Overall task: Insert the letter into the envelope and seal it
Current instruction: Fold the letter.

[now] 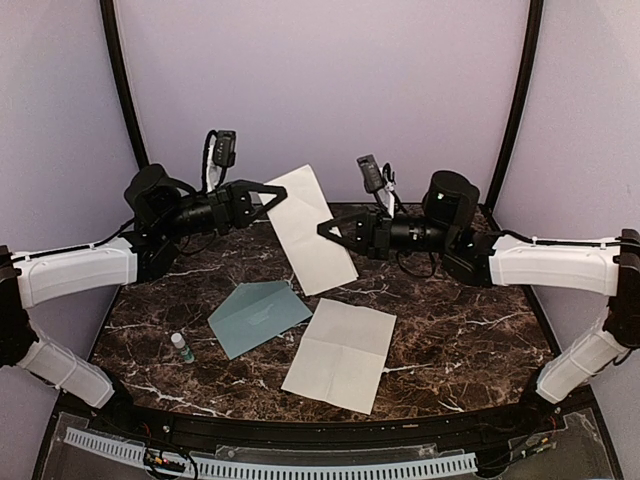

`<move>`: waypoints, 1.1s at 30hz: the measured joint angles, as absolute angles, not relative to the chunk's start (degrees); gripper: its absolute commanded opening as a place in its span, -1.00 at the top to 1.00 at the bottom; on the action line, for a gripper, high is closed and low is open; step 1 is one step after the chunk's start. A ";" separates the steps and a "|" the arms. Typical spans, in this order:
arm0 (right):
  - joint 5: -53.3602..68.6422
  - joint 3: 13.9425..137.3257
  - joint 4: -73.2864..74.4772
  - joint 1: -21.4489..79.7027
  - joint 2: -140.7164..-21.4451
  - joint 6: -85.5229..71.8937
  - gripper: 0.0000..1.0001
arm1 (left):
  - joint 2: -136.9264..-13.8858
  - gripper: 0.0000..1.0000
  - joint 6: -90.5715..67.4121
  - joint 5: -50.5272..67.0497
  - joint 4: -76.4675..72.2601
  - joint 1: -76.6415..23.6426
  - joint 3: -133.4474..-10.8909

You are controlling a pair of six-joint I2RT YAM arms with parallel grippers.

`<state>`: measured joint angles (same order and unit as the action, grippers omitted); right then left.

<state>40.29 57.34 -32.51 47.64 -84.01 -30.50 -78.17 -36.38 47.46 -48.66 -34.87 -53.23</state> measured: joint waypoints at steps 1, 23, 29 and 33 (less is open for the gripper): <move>40.27 57.56 -32.32 47.66 -84.07 -30.55 0.30 | -78.17 1.00 -36.40 47.75 -48.71 -34.87 -53.23; 40.95 67.61 -29.91 47.90 -88.31 -28.38 1.00 | -78.28 1.00 -32.32 52.82 -42.89 -36.27 -53.21; 41.12 66.94 -31.22 48.03 -88.29 -29.32 0.29 | -78.28 1.00 -30.94 52.21 -41.67 -36.27 -53.21; 41.15 66.83 -31.92 48.03 -88.18 -29.52 0.26 | -78.28 1.00 -30.61 52.05 -40.45 -36.29 -53.19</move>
